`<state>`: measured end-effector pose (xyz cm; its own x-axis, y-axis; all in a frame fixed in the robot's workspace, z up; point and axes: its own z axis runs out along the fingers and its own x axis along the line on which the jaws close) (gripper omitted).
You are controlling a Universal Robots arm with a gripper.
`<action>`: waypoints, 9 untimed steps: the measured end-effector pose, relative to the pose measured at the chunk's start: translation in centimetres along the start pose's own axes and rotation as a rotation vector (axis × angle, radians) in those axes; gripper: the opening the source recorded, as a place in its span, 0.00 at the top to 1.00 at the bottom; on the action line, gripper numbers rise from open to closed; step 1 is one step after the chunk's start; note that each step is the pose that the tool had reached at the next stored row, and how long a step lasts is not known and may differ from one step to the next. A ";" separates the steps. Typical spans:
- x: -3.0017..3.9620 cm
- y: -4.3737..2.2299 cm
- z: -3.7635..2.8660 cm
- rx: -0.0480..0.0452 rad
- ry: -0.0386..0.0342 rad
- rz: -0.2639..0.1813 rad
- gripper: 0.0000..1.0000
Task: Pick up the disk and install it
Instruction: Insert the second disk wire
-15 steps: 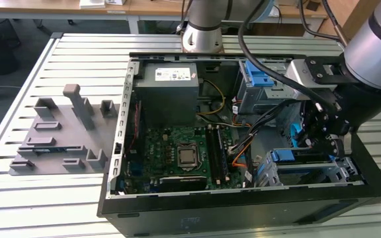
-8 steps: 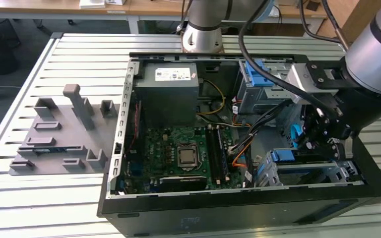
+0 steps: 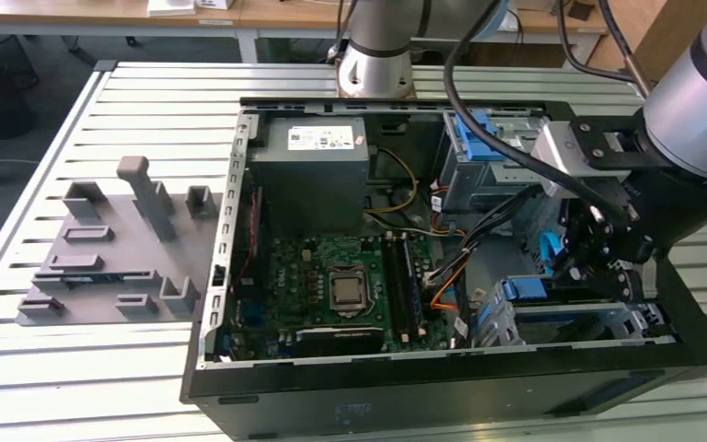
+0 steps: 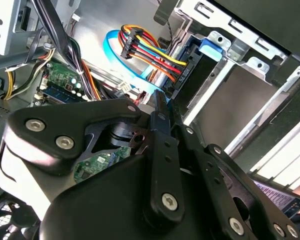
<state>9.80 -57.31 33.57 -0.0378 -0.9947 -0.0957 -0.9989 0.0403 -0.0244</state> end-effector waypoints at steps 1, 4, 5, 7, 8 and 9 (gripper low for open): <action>0.04 0.00 -0.01 0.0000 0.0001 0.000 0.84; 0.08 0.00 -0.01 0.0000 -0.0001 0.000 0.84; 0.08 0.00 0.00 0.0000 -0.0007 0.000 0.84; 0.09 0.00 0.01 0.0000 -0.0011 0.000 0.84; 0.09 0.00 0.01 0.0000 -0.0012 0.000 0.84; 0.09 0.00 0.03 0.0001 -0.0012 0.000 0.84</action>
<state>9.81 -57.40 33.53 -0.0375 -0.9946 -0.0969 -0.9989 0.0400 -0.0245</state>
